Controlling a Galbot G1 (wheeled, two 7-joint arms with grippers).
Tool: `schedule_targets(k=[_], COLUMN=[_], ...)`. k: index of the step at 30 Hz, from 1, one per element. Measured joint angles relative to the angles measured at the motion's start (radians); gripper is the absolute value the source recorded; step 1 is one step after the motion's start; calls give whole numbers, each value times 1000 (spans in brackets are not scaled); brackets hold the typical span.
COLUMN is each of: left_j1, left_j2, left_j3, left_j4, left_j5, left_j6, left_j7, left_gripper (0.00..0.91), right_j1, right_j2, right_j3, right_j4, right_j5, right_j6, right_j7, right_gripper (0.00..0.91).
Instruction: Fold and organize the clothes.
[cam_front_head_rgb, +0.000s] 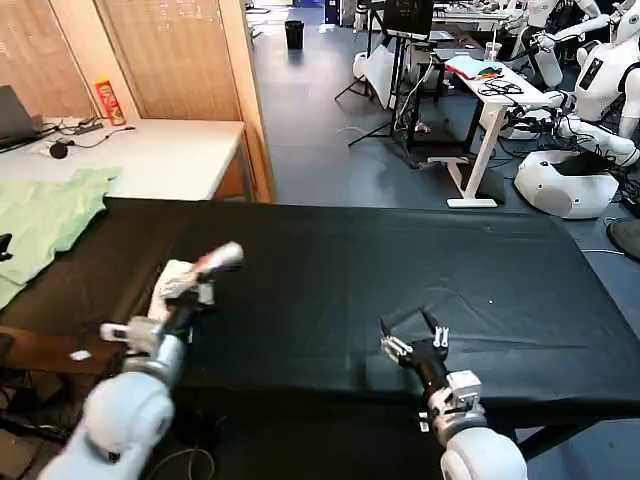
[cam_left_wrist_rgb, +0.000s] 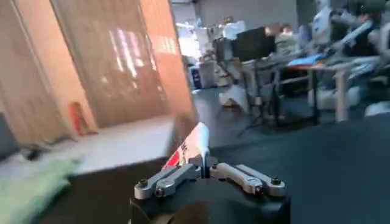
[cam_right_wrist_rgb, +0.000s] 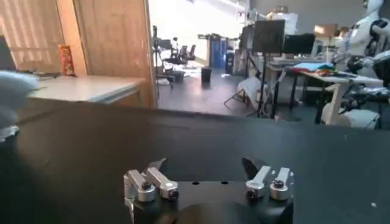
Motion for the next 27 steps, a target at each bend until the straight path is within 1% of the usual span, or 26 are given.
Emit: schedule_targets(k=[5,6,7,11,16,17,25,27], left_j1=[-49,-48,-54,-49,-46,-45,-43,-35], left_j2=[-138,-157,-175,-236,-247,-245,-197,-174], left_j3=[134,152,164,226,249,249,206,188], left_j4=[65,73,86,112,106,103,93,86], left_j5=[48,53,59,81,84,85,95,92], left_j6=[-15,-16,-21,-53,-88,-98,-133,-141], left_j7=[13,21,24,73,135,142,155,155], left_gripper=[0,293,878,878,878,878,878,878], right_j1=[-7,-8,-6,6,34,42,123,146], right_j2=[-1,-4,-6,-11,-15,-15,2,13], right_j3=[-1,-3,-3,-17,-42,-48,-101,-114], right_j4=[-7,-7,-10,-14,-31,-36,-89,-108], right_j5=[5,8,14,64,109,126,262,284], right_j6=[-9,-12,-16,-40,-67,-77,-153,-162], right_j7=[-2,-3,-3,-5,-9,-7,41,56], right_gripper=[878,878,878,878,878,878,878,878])
